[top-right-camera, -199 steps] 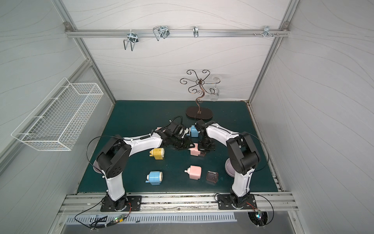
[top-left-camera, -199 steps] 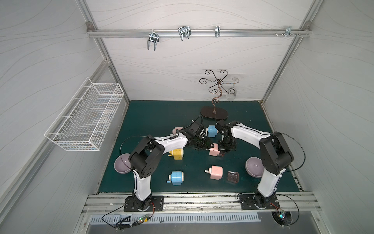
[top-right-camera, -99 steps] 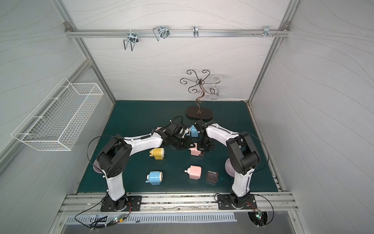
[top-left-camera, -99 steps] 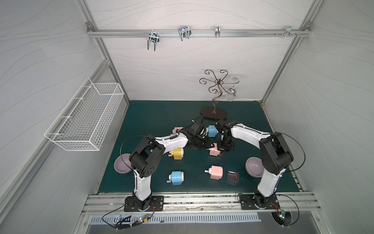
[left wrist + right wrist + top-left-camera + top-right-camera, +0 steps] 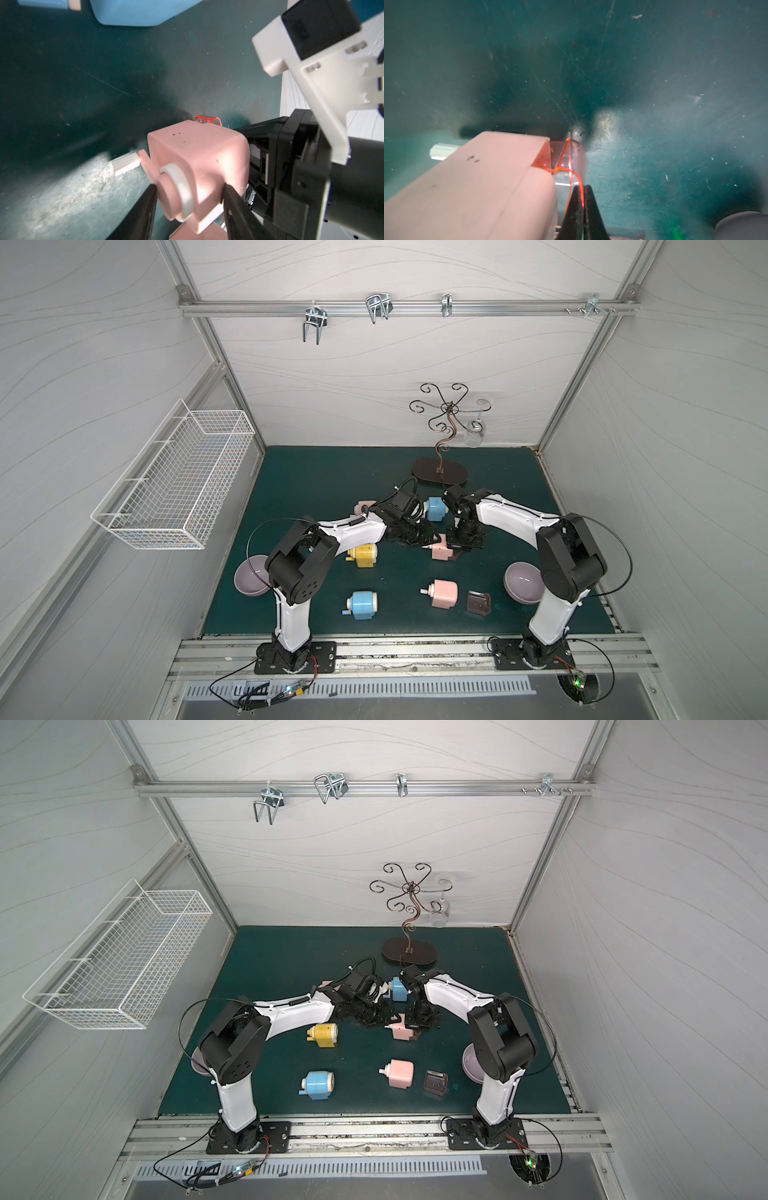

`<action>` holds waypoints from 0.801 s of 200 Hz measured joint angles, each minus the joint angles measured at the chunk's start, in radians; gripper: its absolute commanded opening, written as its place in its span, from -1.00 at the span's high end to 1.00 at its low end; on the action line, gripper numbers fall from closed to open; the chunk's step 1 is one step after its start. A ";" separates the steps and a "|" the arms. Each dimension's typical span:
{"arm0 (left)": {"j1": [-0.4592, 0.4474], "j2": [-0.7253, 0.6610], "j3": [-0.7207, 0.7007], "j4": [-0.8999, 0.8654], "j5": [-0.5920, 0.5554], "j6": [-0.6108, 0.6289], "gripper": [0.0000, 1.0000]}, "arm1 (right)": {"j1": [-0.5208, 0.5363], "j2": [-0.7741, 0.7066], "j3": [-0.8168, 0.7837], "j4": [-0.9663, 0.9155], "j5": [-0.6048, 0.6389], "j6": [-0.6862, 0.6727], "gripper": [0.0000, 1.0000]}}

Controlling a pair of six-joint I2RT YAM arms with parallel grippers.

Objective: Put the tray back into the pencil sharpener
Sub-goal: Close the container of the pencil sharpener.

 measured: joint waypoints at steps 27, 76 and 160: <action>-0.001 0.000 0.000 0.000 0.000 0.000 -0.07 | 0.000 -0.001 -0.004 0.001 0.000 0.000 0.83; -0.005 0.000 0.000 -0.003 -0.002 0.000 -0.07 | 0.001 -0.027 -0.007 0.002 -0.010 0.000 0.72; -0.011 0.000 0.000 -0.004 -0.006 0.000 -0.08 | -0.018 -0.106 -0.047 0.006 -0.020 0.001 0.60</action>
